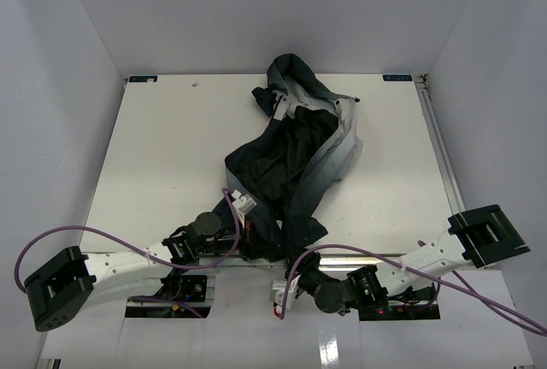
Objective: Zip up the jacket
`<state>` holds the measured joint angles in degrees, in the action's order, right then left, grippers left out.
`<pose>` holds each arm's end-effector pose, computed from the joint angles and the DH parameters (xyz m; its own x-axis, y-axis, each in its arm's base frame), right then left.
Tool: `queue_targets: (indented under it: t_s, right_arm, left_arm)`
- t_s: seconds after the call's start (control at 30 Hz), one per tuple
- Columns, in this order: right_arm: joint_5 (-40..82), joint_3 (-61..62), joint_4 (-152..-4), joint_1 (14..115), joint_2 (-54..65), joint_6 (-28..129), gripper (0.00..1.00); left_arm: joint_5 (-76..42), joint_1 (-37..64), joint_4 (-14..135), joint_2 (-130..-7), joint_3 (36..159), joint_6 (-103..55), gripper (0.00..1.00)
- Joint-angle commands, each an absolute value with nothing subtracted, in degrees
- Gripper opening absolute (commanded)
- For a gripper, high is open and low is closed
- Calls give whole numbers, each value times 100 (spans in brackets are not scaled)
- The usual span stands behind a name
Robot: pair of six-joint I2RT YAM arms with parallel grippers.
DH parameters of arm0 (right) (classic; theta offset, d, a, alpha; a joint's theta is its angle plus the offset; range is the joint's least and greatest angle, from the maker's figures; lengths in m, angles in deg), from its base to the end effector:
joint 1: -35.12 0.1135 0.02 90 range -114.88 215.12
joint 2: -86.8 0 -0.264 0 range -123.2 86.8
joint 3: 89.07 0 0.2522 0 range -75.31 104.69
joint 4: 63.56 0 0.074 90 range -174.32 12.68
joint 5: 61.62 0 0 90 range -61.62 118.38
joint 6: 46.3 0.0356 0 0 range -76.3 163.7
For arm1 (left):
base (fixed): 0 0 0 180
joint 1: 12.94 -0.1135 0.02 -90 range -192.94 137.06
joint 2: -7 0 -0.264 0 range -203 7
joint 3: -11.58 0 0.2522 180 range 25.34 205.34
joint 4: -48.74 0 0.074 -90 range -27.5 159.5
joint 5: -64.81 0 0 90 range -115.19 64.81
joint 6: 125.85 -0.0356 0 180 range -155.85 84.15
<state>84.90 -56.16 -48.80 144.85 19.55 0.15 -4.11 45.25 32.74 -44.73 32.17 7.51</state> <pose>-0.0444 0.2118 0.1833 0.6225 -0.6100 -0.4903 -0.4907 0.1838 -0.8517 0.0818 -0.1562 0.1623 -0.7701 0.0263 -0.6373 0.6150 0.2955 -0.7310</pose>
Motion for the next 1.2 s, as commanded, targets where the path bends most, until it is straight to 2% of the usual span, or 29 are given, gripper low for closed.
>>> queue_targets:
  t_s: [0.0, 0.83, 0.93, 1.07, 1.17]
  right_arm:
    - [8726, -5563, -4559, 14466, 2198, 100, 28]
    - [8408, -5554, -4770, 14463, 1962, 485, 26]
    - [8384, -5582, -4693, 14454, 1993, 488, 23]
    - [8399, -5615, -4493, 14434, 2018, 336, 8]
    - [8324, -5574, -4414, 14361, 2013, 323, 8]
  left_arm:
    - [-348, 4524, 3425, -4482, 3220, 662, 0]
    - [-286, 4524, 3276, -4521, 3202, 677, 0]
    - [-285, 4524, 3287, -4486, 3176, 677, 0]
    - [-269, 4524, 3238, -4515, 3158, 663, 0]
    - [-237, 4524, 3177, -4580, 3140, 651, 0]
